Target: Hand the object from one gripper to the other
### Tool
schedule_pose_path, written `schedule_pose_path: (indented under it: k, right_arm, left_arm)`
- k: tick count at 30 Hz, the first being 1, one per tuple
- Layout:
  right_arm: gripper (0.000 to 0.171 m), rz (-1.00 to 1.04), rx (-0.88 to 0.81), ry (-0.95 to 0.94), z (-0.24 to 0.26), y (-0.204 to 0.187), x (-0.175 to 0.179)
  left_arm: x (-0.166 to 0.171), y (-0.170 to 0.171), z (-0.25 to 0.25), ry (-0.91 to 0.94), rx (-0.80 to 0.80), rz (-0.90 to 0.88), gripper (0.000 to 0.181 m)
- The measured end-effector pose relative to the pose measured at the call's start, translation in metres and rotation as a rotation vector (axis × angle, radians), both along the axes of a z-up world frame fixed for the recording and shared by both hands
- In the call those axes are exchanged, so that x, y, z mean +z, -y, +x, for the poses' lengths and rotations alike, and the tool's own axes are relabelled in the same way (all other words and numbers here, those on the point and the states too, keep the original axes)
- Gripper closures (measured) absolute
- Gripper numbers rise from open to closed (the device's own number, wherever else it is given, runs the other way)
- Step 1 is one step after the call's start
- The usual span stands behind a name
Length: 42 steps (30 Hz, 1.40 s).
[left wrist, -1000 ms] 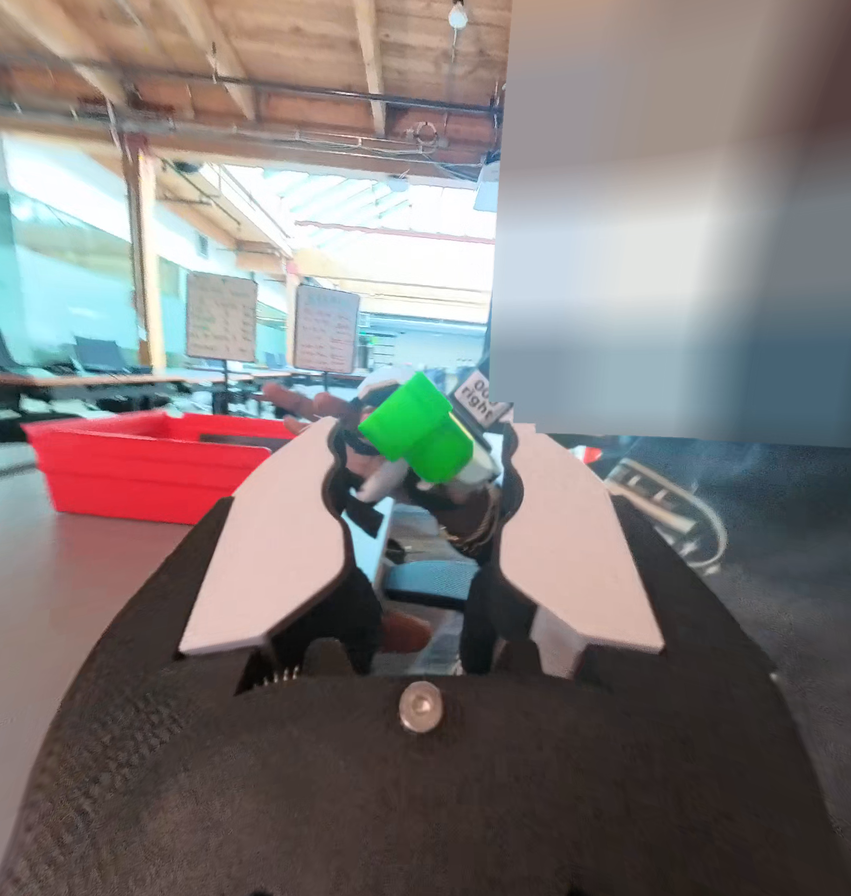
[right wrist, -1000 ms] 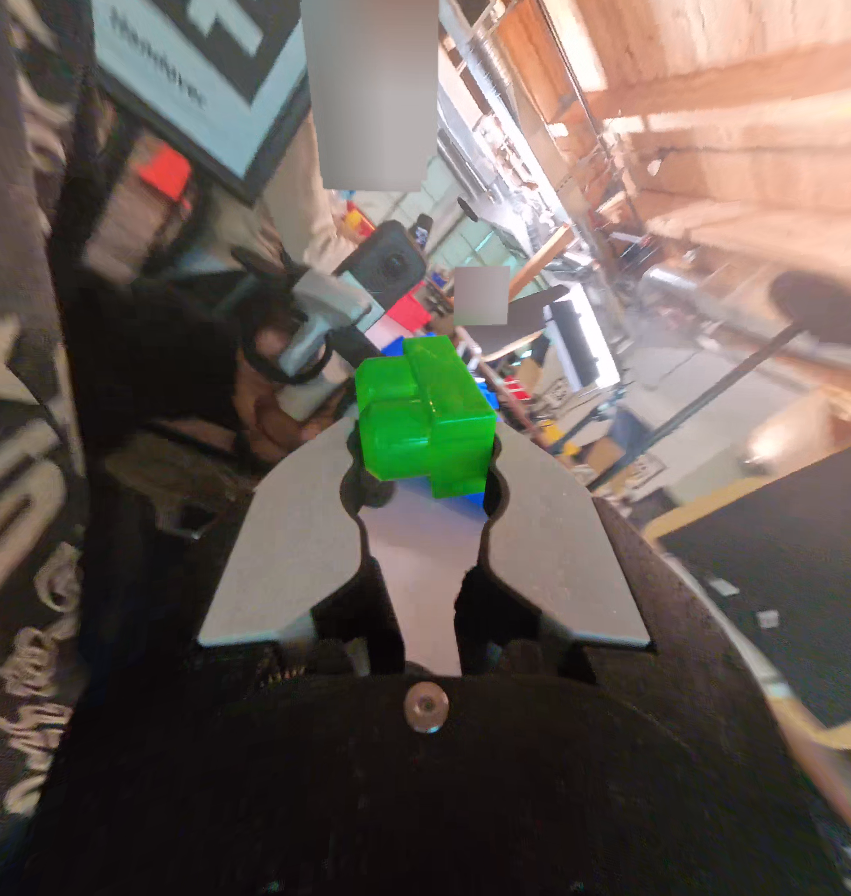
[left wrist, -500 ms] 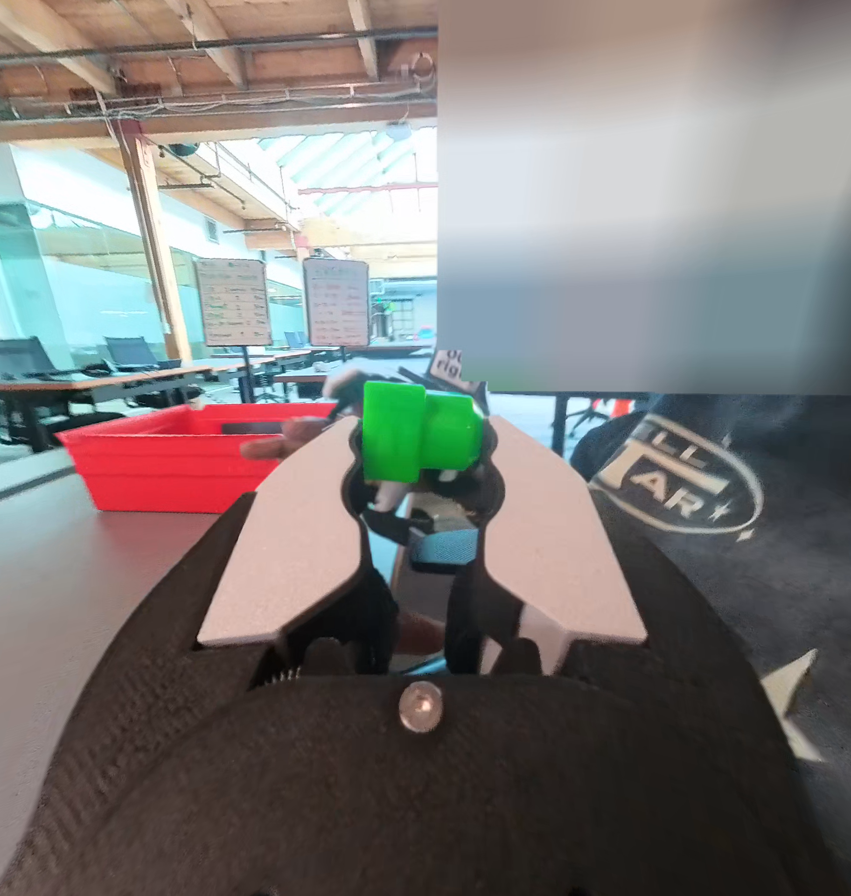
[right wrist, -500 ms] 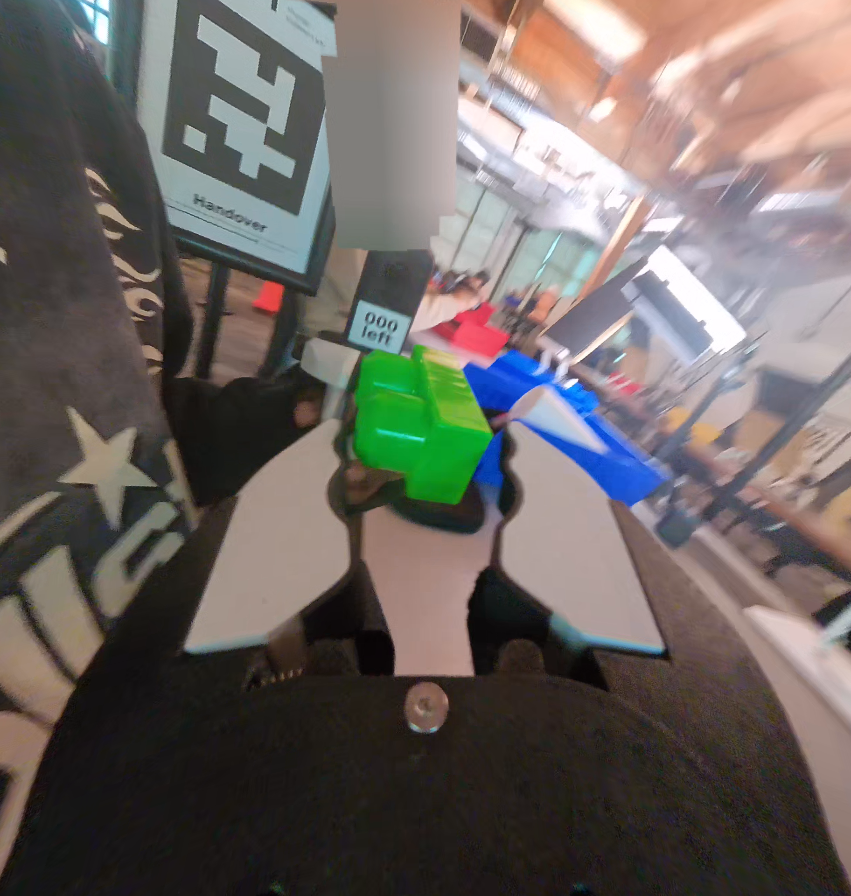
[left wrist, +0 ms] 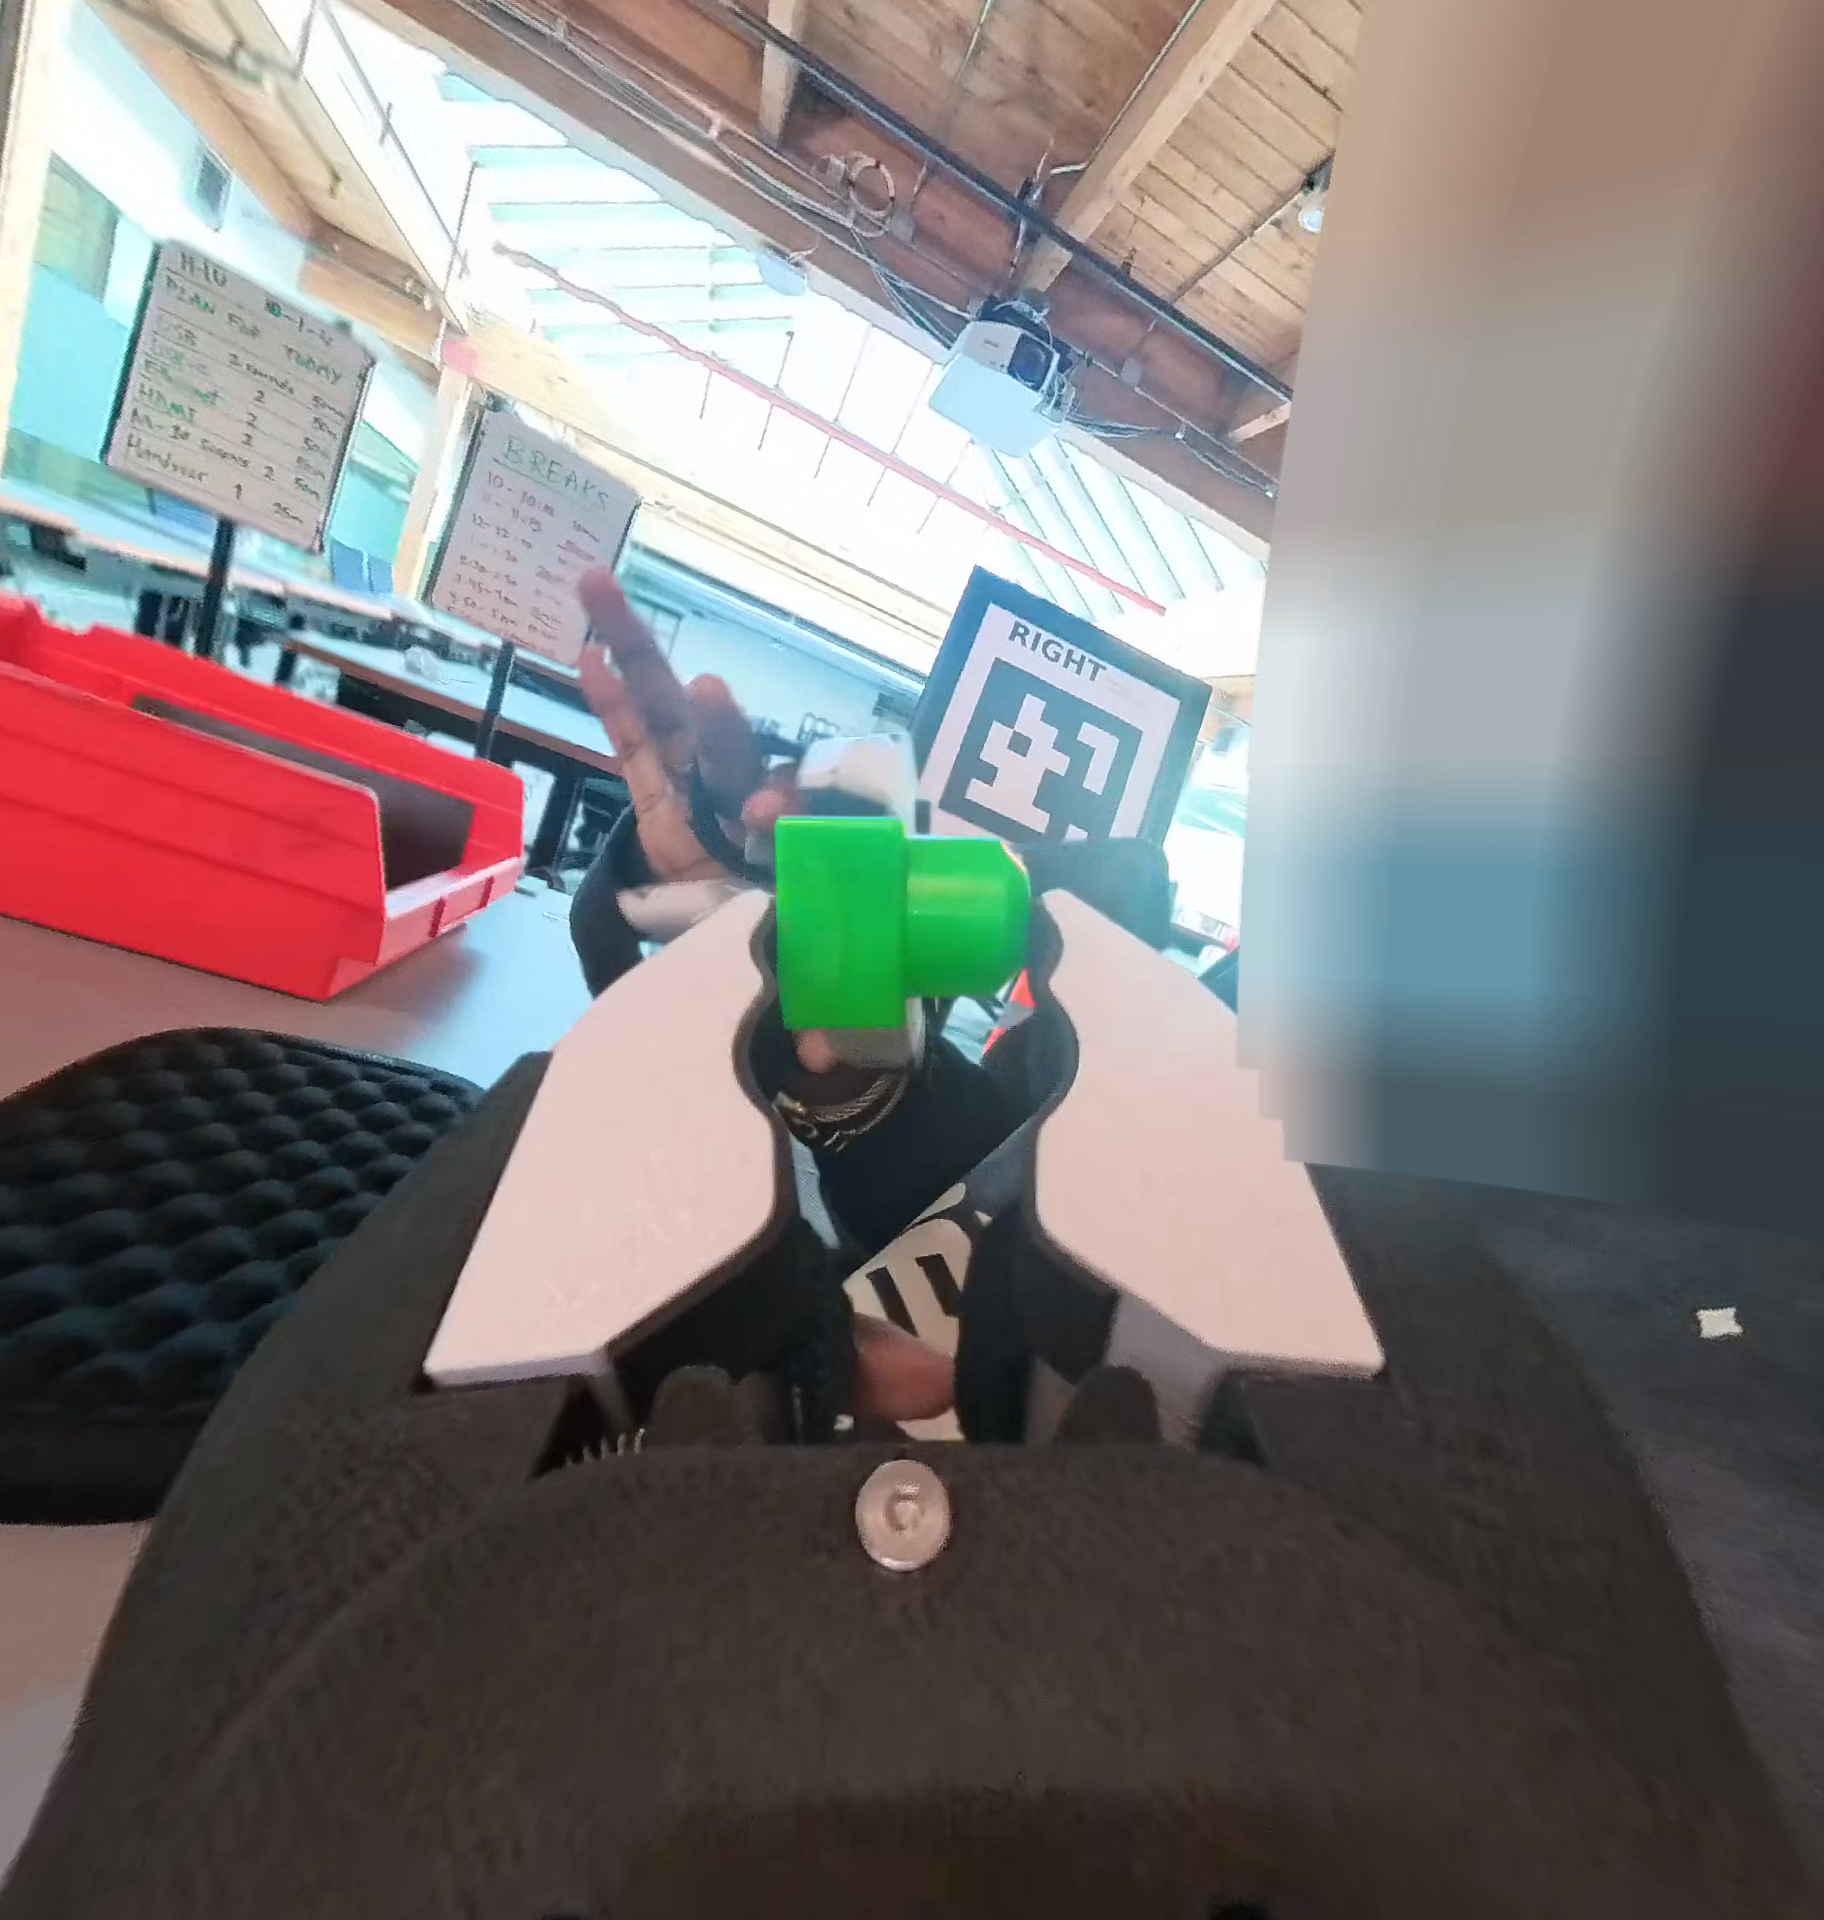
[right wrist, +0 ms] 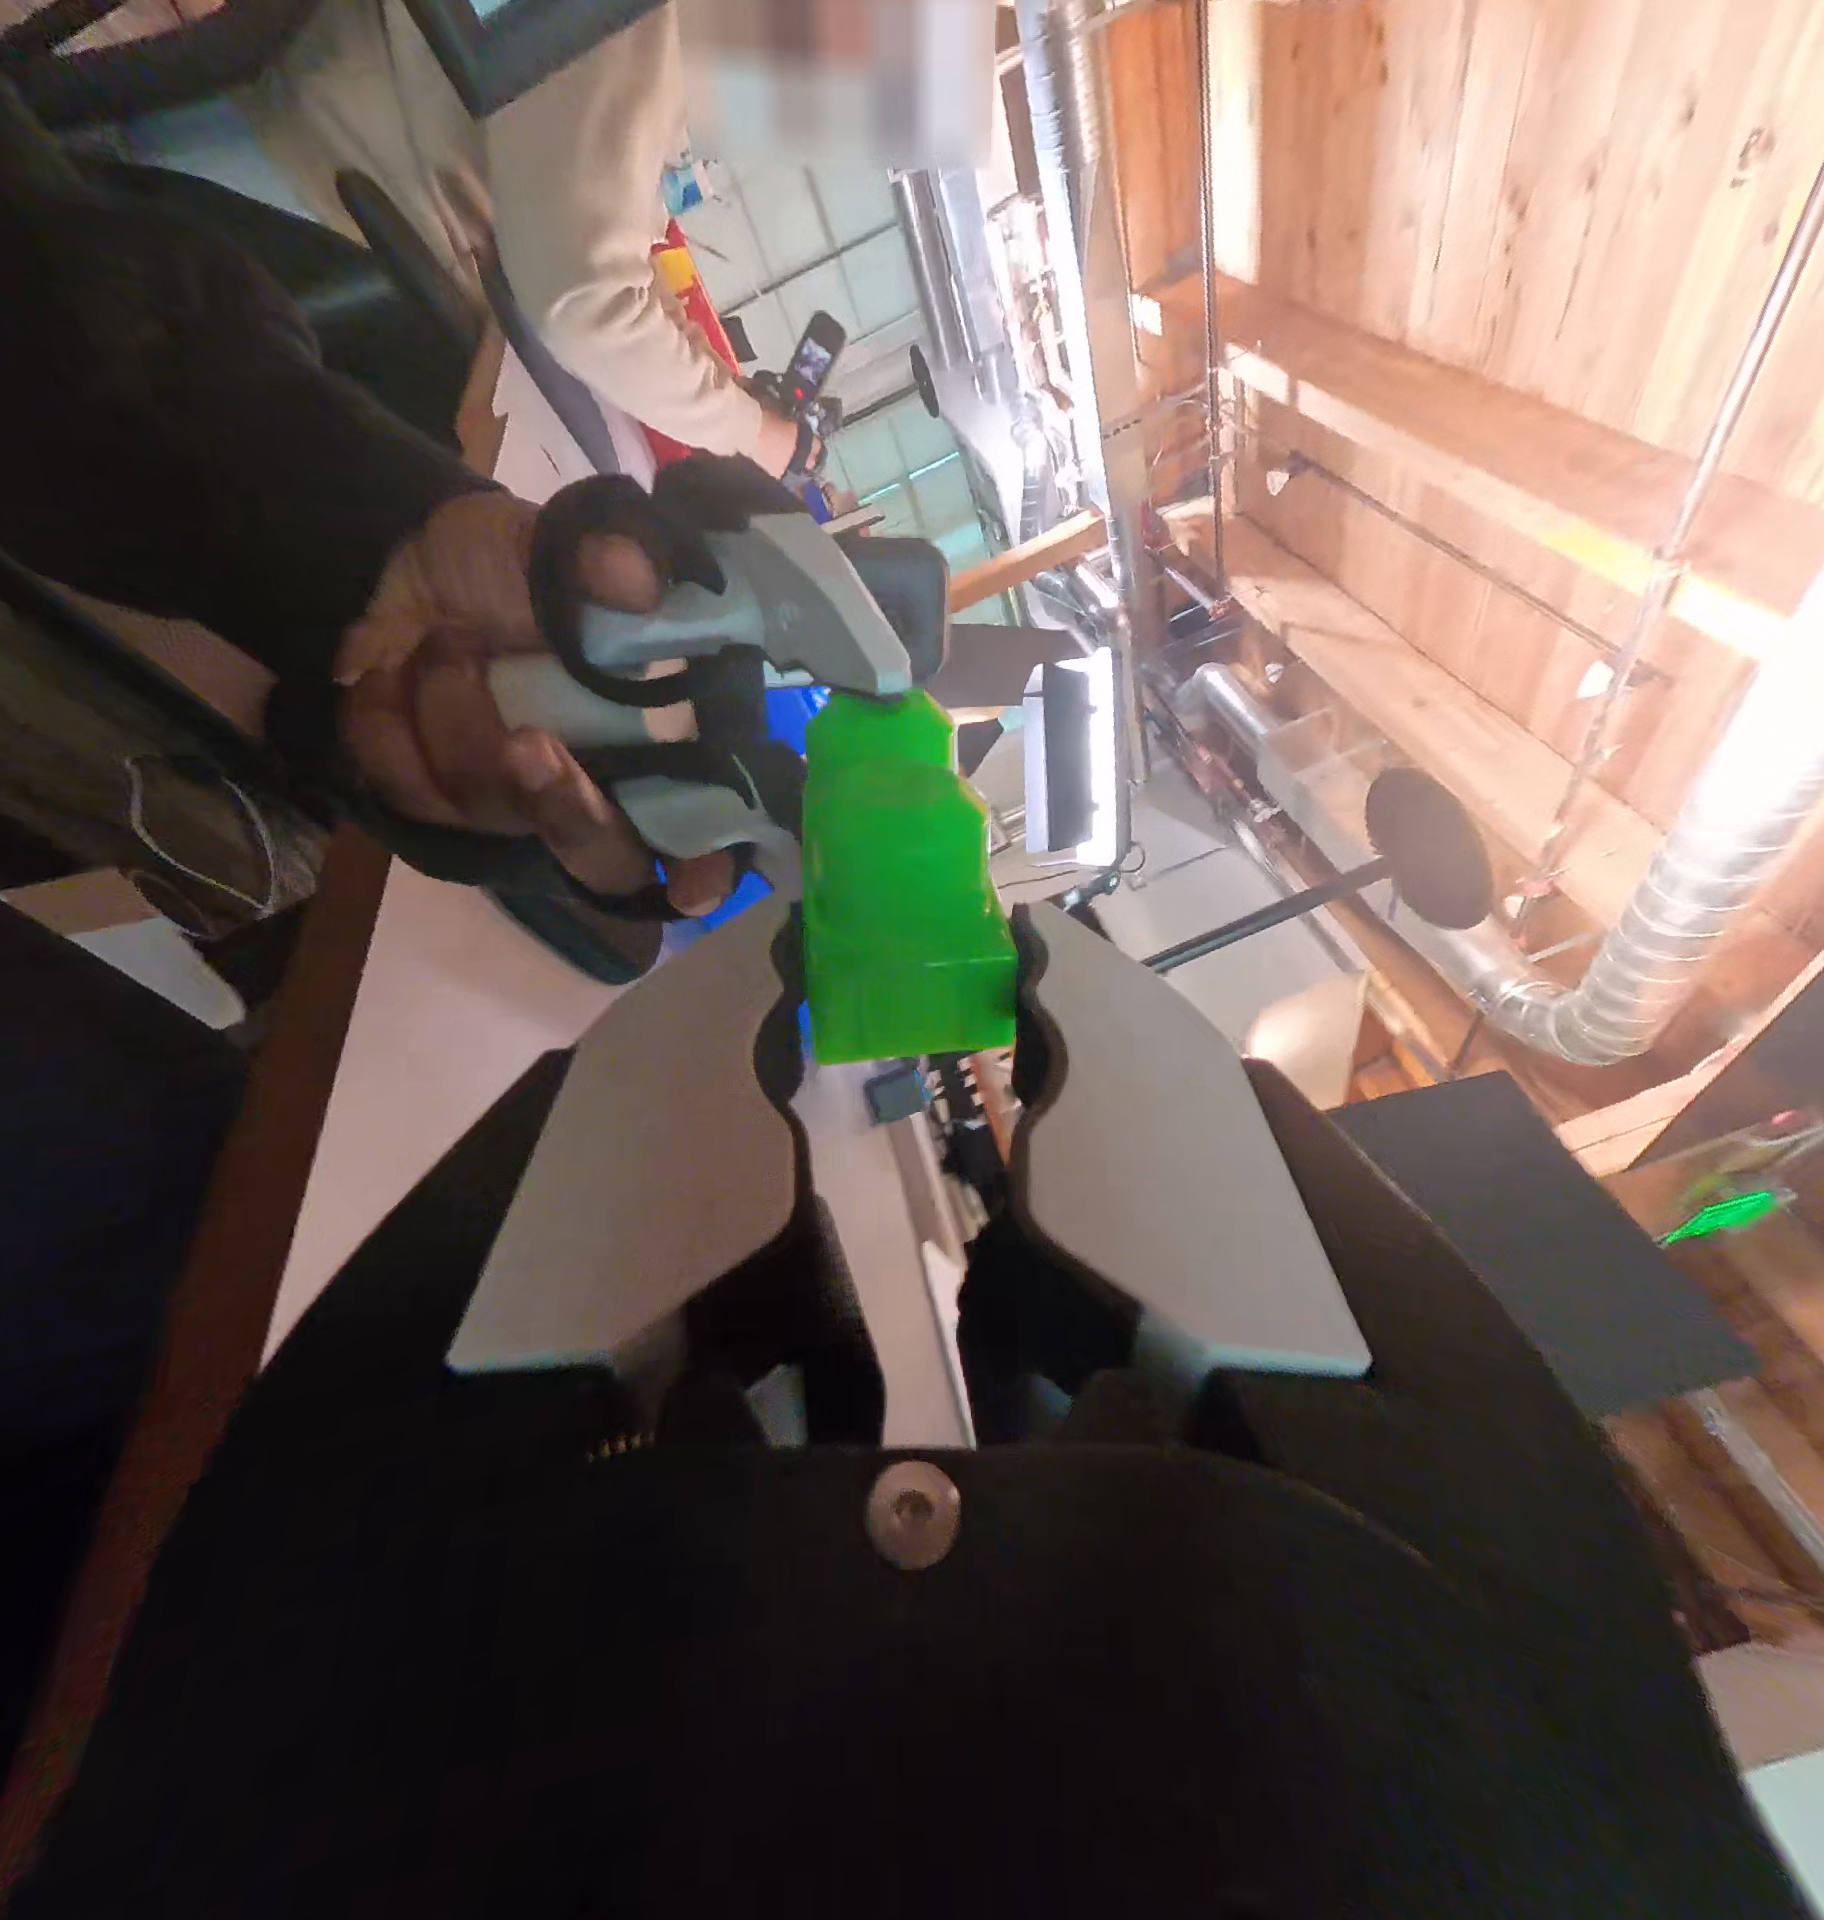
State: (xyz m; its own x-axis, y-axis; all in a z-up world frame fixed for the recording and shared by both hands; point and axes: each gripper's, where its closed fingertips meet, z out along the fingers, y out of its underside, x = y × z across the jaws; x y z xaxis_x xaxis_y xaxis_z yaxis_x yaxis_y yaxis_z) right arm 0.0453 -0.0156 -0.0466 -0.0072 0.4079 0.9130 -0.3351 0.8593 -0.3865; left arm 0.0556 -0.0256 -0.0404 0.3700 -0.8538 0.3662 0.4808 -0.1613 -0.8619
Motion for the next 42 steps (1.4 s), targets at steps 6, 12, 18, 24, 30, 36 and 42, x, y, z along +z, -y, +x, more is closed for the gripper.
schedule_pose_path:
  k: [6,12,18,24,30,36,42]
  right_arm:
    - [0.134,-0.481,0.188,0.298,0.002,0.001,-0.002]
    - [0.134,-0.703,0.343,0.485,0.009,0.01,-0.005]
    - [0.134,-0.689,0.322,0.463,0.005,0.01,-0.006]
    - [0.084,-0.382,0.217,0.105,0.004,0.003,0.008]
    - [0.084,0.036,-0.008,-0.046,-0.004,0.002,-0.001]
    - [0.123,0.061,-0.027,-0.066,-0.003,0.003,0.001]
    - [0.122,-0.308,0.093,0.169,-0.004,0.0,-0.002]
  left_arm:
    - [0.008,0.004,-0.004,-0.198,0.272,0.317,0.122]
    - [-0.003,0.001,0.003,-0.36,0.317,0.338,0.126]
    - [-0.004,-0.003,0.001,-0.273,0.25,0.224,0.142]
    - [0.001,-0.012,-0.012,0.056,0.097,-0.034,0.143]
    - [-0.007,-0.014,-0.003,0.072,0.014,-0.121,0.143]
    - [-0.007,-0.012,0.002,0.044,0.01,-0.087,0.143]
    - [0.006,-0.003,-0.005,-0.169,0.286,0.283,0.125]
